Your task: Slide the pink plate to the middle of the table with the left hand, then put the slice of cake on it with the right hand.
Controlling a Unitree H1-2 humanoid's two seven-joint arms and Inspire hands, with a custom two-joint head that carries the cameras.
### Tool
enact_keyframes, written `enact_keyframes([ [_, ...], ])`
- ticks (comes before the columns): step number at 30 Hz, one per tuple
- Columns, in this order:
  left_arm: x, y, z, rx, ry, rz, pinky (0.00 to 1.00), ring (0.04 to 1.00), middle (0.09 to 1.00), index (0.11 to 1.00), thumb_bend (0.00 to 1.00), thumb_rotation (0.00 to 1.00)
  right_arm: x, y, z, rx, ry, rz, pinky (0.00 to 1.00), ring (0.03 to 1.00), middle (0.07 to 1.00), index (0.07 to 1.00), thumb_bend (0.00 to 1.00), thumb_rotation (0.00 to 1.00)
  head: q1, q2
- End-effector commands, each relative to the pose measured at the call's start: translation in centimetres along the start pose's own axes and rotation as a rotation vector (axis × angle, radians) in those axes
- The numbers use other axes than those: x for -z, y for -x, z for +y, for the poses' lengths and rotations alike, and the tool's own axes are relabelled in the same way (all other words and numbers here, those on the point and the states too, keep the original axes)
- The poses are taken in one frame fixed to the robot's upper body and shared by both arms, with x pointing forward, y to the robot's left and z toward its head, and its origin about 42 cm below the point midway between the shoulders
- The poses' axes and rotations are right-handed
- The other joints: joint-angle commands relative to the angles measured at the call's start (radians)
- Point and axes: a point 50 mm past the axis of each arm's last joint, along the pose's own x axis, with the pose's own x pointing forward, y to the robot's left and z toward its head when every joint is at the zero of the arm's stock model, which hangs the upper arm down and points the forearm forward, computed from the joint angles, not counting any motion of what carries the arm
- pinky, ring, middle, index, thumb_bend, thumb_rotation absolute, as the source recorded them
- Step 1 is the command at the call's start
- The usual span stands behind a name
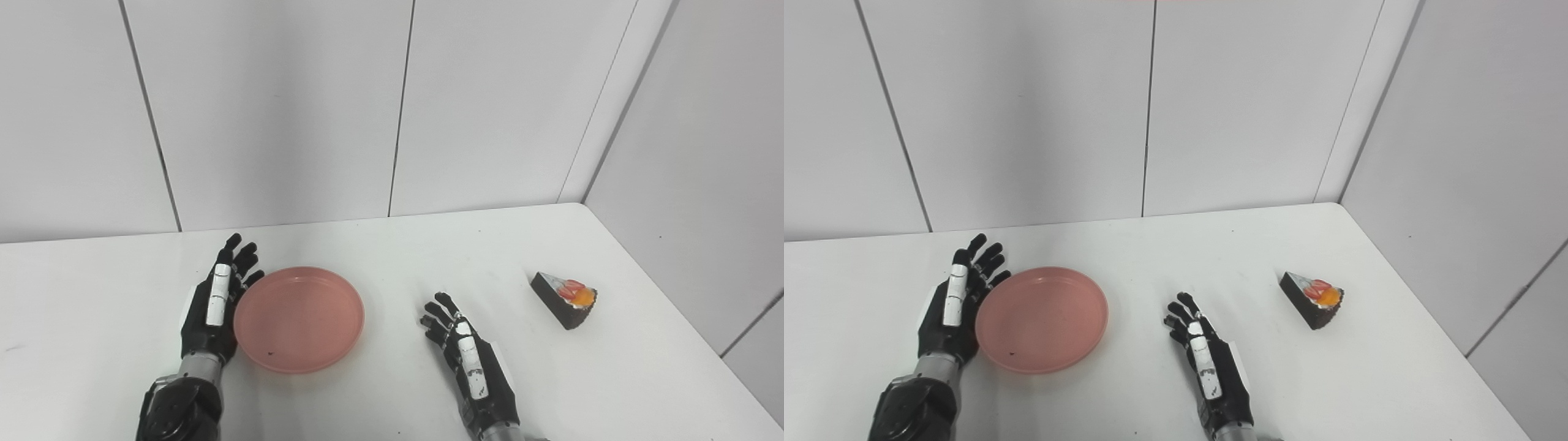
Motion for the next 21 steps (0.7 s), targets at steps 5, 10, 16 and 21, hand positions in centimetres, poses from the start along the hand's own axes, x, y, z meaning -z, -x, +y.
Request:
enact_keyframes([
  [5,2.2,1.5,0.0,-0.018,0.011,0.077,0.86,0.934,0.889,0.911,0.80,0.84,-0.5,0.0,-0.7,0.018,0.162,-0.108,0.86,0.858,0.866,0.909,0.84,1.00,-0.003,-0.001],
  [10,2.4,1.7,0.1,-0.002,-0.009,0.084,0.86,0.924,0.897,0.905,0.81,0.84,-2.8,-1.0,-2.3,0.055,0.306,-0.220,0.83,0.834,0.890,0.943,0.87,0.99,-0.006,0.000],
  [16,2.9,1.7,0.2,0.001,-0.020,0.099,0.85,0.928,0.891,0.913,0.83,0.83,-8.8,-2.1,-4.5,0.070,0.678,-0.391,0.70,0.812,0.905,0.946,0.91,0.92,-0.001,-0.008],
  [21,3.0,1.7,0.1,0.004,-0.016,0.096,0.86,0.936,0.895,0.914,0.83,0.83,-13.8,-2.3,-5.1,0.113,0.951,-0.473,0.68,0.853,0.918,0.936,0.93,0.87,-0.004,-0.011],
])
